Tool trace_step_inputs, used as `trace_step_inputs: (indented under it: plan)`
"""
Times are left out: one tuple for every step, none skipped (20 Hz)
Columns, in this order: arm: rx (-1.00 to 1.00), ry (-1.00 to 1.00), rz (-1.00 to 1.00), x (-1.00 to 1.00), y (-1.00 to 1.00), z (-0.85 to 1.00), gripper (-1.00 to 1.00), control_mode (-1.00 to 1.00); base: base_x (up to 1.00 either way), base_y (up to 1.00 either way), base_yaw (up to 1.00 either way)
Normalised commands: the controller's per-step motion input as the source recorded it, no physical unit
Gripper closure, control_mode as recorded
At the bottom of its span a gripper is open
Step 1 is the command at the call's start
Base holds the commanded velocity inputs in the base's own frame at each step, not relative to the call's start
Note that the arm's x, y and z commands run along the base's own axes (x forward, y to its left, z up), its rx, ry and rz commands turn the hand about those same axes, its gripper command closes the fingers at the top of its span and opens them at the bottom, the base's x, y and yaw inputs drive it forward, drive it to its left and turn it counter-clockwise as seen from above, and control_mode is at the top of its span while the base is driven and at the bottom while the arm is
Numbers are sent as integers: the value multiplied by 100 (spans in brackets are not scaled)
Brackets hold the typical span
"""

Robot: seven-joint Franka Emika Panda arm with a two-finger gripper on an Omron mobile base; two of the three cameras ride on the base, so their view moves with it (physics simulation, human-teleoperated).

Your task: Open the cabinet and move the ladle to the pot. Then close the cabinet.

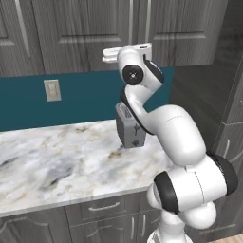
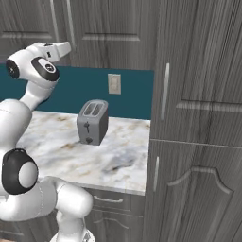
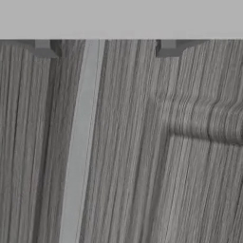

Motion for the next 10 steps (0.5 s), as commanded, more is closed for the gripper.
trace_step_inputs:
  plan:
    - [5, 9, 5, 61, 0, 0, -100, -100, 0, 0, 0]
    - [5, 10, 5, 64, 0, 0, -100, -100, 0, 0, 0]
    - [6, 9, 5, 61, 0, 0, -100, -100, 0, 0, 0]
    - [6, 11, 6, 65, 0, 0, -100, -100, 0, 0, 0]
    - [7, 12, 6, 65, 0, 0, -100, -100, 0, 0, 0]
    - [8, 13, 7, 66, 0, 0, -100, -100, 0, 0, 0]
    - [8, 13, 7, 66, 0, 0, -100, -100, 0, 0, 0]
    - [8, 14, 8, 66, 0, 0, -100, -100, 0, 0, 0]
    - [8, 15, 8, 64, 0, 0, -100, -100, 0, 0, 0]
    - [7, 13, 8, 60, 0, 0, -100, -100, 0, 0, 0]
